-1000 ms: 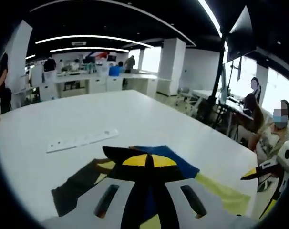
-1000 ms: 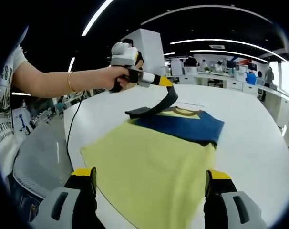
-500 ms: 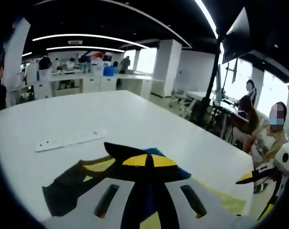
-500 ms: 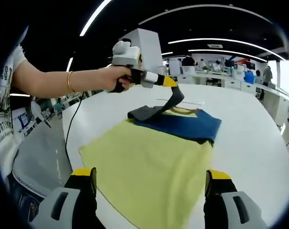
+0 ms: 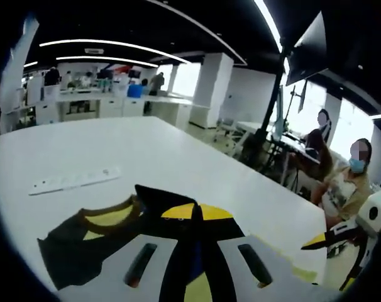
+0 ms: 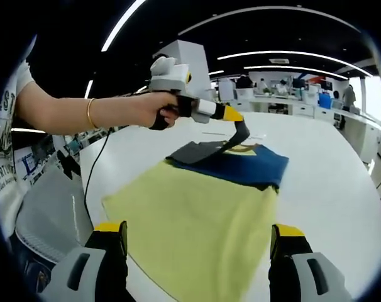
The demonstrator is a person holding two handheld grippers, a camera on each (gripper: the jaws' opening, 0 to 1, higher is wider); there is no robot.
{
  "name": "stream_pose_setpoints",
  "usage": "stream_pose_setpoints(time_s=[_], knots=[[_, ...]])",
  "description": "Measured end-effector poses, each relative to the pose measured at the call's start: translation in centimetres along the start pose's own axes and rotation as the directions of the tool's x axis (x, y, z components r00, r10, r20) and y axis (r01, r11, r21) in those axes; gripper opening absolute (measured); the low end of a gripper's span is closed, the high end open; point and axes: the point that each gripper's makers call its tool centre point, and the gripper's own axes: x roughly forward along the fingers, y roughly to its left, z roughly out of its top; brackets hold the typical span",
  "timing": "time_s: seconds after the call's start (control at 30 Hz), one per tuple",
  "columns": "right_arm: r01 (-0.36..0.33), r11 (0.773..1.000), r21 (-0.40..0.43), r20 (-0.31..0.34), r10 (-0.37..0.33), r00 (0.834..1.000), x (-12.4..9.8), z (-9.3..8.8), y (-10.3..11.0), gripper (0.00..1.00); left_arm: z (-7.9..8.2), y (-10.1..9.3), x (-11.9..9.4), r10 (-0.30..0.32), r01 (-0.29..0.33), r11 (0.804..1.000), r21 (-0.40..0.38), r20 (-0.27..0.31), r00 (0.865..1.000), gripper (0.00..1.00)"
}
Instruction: Fold the garment on the visible template until the final outline fits inside the template.
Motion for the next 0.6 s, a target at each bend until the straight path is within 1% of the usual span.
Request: stream_pose_setpoints(time_s=[0.2,0.27,0.33,0.53,0.6], knots=[[0.009,1.0,0.006,0.005,-0.009,1.0,-0.2,0.0,-0.3,0.94,-0.7,-1.4,0.8,-0.035,0.035,0.999,0.001,-0.012,0.999,0.0],[0.013,1.0,0.011,0.006,-0.013,1.0,-0.2,-0.1,-0.4,0.94,-1.1,-2.0,1.2,-0.045,0.046,0.999,0.012,-0.02,0.999,0.0],[0.013,1.0,0.012,0.007,-0.013,1.0,-0.1,-0.1,-0.5,0.94,-1.6,-2.3,1.4,-0.051,0.053,0.998,0.035,-0.041,0.998,0.0],[0.009,1.0,0.017,0.014,-0.01,1.0,0.1,0.0,-0.4,0.94,-3.3,-2.8,2.1,-0.06,0.064,0.997,0.053,-0.081,0.995,0.0],[0.01,1.0,0.015,0.014,-0.011,1.0,0.2,0.1,-0.4,0.94,-3.8,-2.9,2.3,-0.068,0.077,0.993,0.086,-0.103,0.992,0.0]])
